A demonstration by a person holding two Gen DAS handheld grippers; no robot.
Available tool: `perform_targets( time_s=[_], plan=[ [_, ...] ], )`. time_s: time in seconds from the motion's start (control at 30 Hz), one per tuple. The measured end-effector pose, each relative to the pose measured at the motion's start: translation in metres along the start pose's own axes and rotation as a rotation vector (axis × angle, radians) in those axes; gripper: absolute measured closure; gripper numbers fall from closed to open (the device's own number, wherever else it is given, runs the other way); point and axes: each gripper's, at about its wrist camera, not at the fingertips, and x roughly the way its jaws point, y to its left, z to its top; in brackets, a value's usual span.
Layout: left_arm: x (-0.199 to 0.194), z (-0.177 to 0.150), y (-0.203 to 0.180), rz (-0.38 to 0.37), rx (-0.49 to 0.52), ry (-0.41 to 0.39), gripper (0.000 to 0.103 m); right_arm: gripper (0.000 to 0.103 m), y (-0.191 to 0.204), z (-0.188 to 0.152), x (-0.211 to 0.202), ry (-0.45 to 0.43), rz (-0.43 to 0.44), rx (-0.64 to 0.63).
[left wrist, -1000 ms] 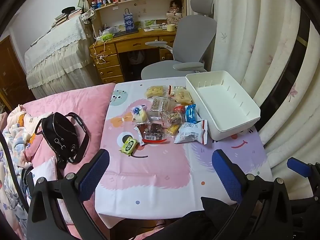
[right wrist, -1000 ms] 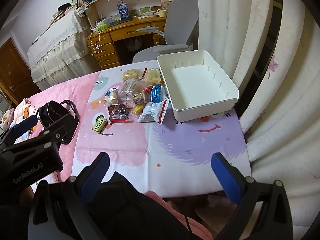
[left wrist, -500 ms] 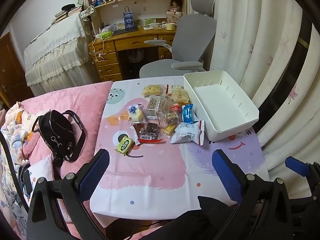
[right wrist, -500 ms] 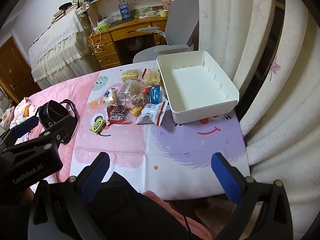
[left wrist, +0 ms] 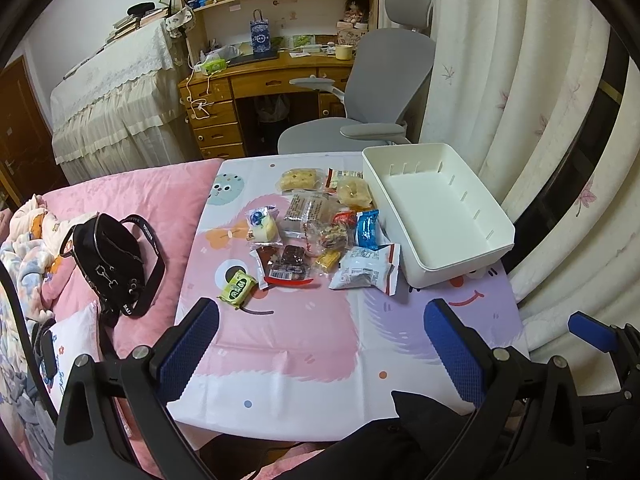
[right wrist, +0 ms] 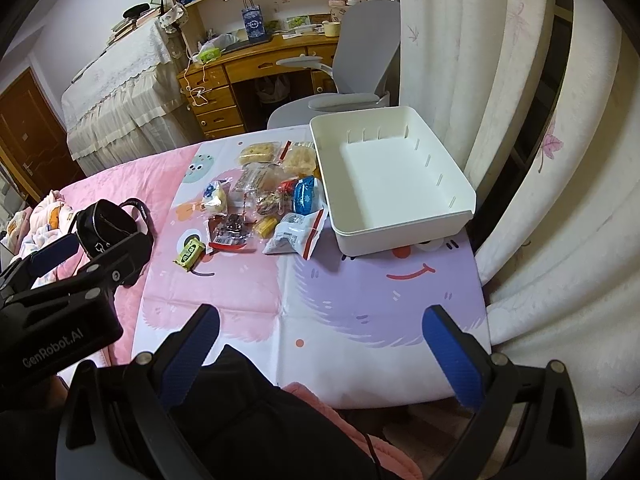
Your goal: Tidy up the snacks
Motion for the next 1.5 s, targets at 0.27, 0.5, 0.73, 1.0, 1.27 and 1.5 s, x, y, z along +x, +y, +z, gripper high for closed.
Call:
perform_targets(
  time_s=[0.27,0.5,0.73,1.0,1.27,1.5],
  plan=[
    [0.003,-0.009,-0.008,0.018,-0.045,0.028,0.001,0.002,-0.012,0.003,0.007,0.013,0.011,-0.033],
    [0.000,-0.018,-0.008,0.053,-0.080,0.048,0.001,0.002,-0.014,-0.002,0.010,0.023,0.030,-0.067],
    [-0.008,-0.026,-0.009,0.082,-0.103,0.055,0.001,0.002,-0.014,-0.006,0.009,0.026,0.053,-0.096],
    [-0.016,-0.032,-0.008,0.116,-0.129,0.059,0.001,0.002,-0.014,-0.010,0.007,0.028,0.085,-0.122],
    [-0.016,-0.029,-0.009,0.094,-0.123,0.047,0.001,0.002,-0.012,-0.009,0.008,0.030,0.098,-0.129],
    [-0.011,-0.021,-0.004,0.065,-0.101,0.041,0.001,0.002,-0.005,-0.005,0.011,0.038,0.089,-0.119]
  ],
)
